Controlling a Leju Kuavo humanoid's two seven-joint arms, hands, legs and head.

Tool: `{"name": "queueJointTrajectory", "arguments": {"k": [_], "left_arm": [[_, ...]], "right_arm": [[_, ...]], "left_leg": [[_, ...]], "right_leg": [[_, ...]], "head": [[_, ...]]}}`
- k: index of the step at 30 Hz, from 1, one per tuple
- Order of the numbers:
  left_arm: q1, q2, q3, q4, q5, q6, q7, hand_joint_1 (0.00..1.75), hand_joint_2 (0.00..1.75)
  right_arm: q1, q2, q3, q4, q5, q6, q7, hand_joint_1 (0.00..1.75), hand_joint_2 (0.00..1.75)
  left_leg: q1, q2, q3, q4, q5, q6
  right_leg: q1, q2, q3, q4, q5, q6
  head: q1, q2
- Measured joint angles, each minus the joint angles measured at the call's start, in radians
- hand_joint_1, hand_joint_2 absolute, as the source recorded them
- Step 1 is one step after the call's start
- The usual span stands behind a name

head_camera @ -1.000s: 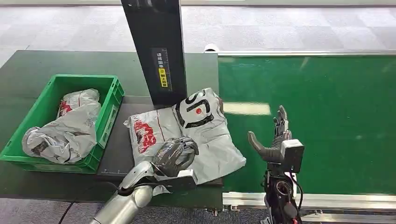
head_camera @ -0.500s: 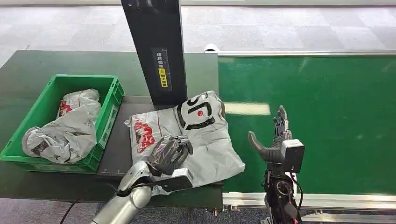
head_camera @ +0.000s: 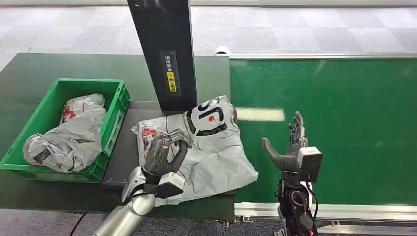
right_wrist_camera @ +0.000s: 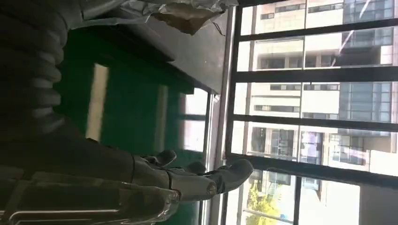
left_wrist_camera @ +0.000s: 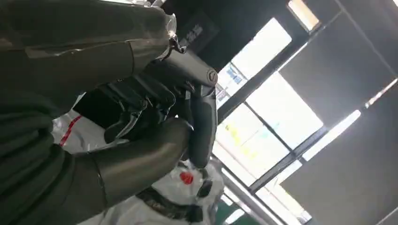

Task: Moved the parcel from conveyor to table for the left to box.

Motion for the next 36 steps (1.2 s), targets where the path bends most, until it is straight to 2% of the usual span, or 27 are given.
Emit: {"name": "queueJointTrajectory", "arguments": {"k": [13,14,15,18,31,32,33,36], "left_arm": [[0.015,-0.003,0.016,-0.068,0.106,-0.06,-0.029,0.0,1.75],[0.01,-0.002,0.007,-0.06,0.057,-0.129,0.042,0.0,1.75],[-0.009,0.006,-0.046,-0.001,-0.131,-0.218,0.168,0.0,1.75],[-0.029,0.006,-0.093,0.083,-0.249,-0.274,0.265,0.0,1.75],[-0.104,0.002,-0.148,0.28,-0.357,-0.402,0.369,0.03,1.75],[-0.114,0.0,-0.152,0.293,-0.359,-0.406,0.37,1.4,1.75],[-0.123,-0.003,-0.155,0.307,-0.361,-0.408,0.37,1.75,1.75],[-0.145,-0.012,-0.159,0.35,-0.371,-0.422,0.376,1.75,1.75]], "right_arm": [[-0.016,0.001,0.0,0.015,-0.011,-0.01,-0.003,0.0,1.75],[-0.019,0.001,0.001,0.02,-0.016,-0.011,-0.003,0.0,1.75],[-0.02,0.0,0.001,0.022,-0.018,-0.009,-0.004,0.0,1.75],[-0.018,-0.002,0.0,0.022,-0.015,0.0,-0.004,0.0,1.75],[-0.014,-0.003,-0.001,0.022,0.011,0.019,-0.003,0.0,1.75],[-0.015,-0.003,-0.001,0.022,0.012,0.02,-0.003,0.0,1.75],[-0.015,-0.002,-0.001,0.022,0.012,0.021,-0.003,0.0,1.75],[-0.015,-0.002,-0.003,0.022,0.013,0.022,-0.002,0.0,1.75]], "left_leg": [[0.0,0.0,0.0,0.0,0.0,0.0],[0.0,0.0,0.0,0.0,0.0,0.0],[0.0,0.0,0.0,0.0,0.0,0.0],[0.0,0.001,0.0,0.0,0.0,0.0],[0.0,-0.001,0.002,0.0,0.0,0.0],[0.0,-0.001,0.002,0.0,0.0,0.0],[0.0,-0.001,0.004,0.0,0.0,0.0],[0.0,-0.001,0.006,0.0,0.0,0.0]], "right_leg": [[0.0,0.0,0.0,0.0,0.0,0.0],[0.0,0.0,0.0,0.0,0.0,0.0],[0.0,0.0,0.0,0.0,0.0,0.0],[0.0,0.0,0.0,0.0,0.0,0.0],[0.0,-0.002,0.002,0.0,0.0,0.0],[0.0,-0.002,0.003,0.0,0.0,0.0],[0.0,-0.003,0.005,0.0,0.0,0.0],[0.0,-0.003,0.008,-0.001,0.0,0.0]], "head": [[0.0,0.0],[0.0,0.0],[0.0,0.0],[0.0,0.0],[0.0,0.0],[0.0,0.0],[0.0,0.0],[0.0,0.0]]}}
